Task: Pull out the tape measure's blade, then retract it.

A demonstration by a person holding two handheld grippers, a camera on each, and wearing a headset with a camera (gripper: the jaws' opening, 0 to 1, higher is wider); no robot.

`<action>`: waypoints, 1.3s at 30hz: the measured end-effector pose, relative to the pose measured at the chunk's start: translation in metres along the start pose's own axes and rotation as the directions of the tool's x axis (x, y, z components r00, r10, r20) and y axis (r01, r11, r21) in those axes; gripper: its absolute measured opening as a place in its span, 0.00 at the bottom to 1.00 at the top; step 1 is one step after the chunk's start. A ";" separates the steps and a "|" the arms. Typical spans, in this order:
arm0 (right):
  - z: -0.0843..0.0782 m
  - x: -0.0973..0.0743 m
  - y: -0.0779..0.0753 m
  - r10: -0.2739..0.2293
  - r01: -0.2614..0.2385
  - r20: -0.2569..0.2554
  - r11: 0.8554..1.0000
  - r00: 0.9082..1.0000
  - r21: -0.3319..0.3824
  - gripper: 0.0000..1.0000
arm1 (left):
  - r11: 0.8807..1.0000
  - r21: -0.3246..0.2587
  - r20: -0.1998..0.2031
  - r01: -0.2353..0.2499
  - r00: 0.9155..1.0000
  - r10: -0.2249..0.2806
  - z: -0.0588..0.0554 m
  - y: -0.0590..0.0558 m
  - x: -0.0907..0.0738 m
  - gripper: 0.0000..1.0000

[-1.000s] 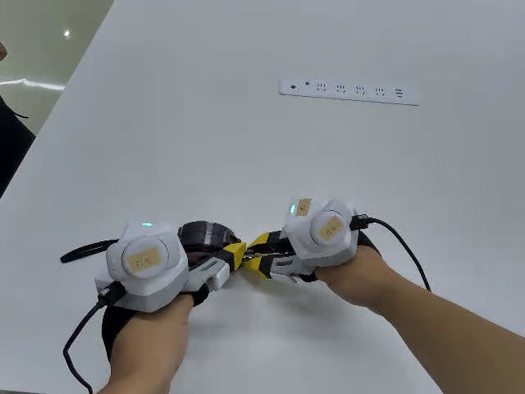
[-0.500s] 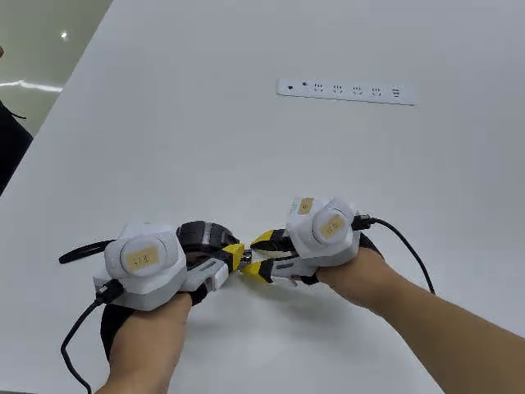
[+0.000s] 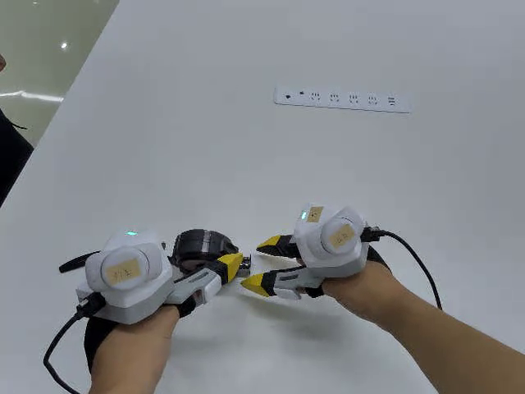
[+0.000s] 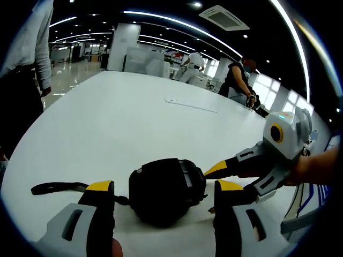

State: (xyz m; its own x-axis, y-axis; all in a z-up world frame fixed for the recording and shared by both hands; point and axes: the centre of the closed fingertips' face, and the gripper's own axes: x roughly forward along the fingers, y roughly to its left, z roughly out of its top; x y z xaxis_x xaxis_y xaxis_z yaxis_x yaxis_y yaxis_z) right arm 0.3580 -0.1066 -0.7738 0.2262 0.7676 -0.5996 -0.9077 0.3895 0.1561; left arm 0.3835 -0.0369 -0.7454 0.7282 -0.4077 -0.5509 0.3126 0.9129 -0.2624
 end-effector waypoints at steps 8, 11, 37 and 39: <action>0.002 -0.016 0.001 -0.058 0.058 0.029 0.998 0.998 0.031 0.51 | 1.000 0.008 0.007 0.022 1.000 -0.022 0.001 0.000 -0.010 0.75; -0.002 -0.022 0.004 -0.073 0.072 0.031 0.997 0.997 0.041 0.53 | 0.999 0.010 0.012 0.033 0.999 -0.033 0.002 -0.001 -0.015 0.75; -0.033 -0.102 0.007 -0.250 0.241 0.051 0.959 0.967 0.149 0.78 | 0.987 0.132 -0.011 0.090 0.996 -0.089 0.002 0.008 -0.059 0.84; -0.035 -0.109 0.008 -0.267 0.255 0.056 0.954 0.962 0.158 0.78 | 0.985 0.143 -0.012 0.096 0.995 -0.096 0.002 0.009 -0.063 0.85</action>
State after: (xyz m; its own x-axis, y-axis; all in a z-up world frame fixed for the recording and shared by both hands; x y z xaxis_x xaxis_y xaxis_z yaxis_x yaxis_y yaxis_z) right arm 0.3134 -0.2054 -0.7346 0.4793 0.6632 -0.5748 -0.7525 0.6477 0.1198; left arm 0.3412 -0.0032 -0.7117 0.6877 -0.4933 -0.5326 0.4652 0.8627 -0.1983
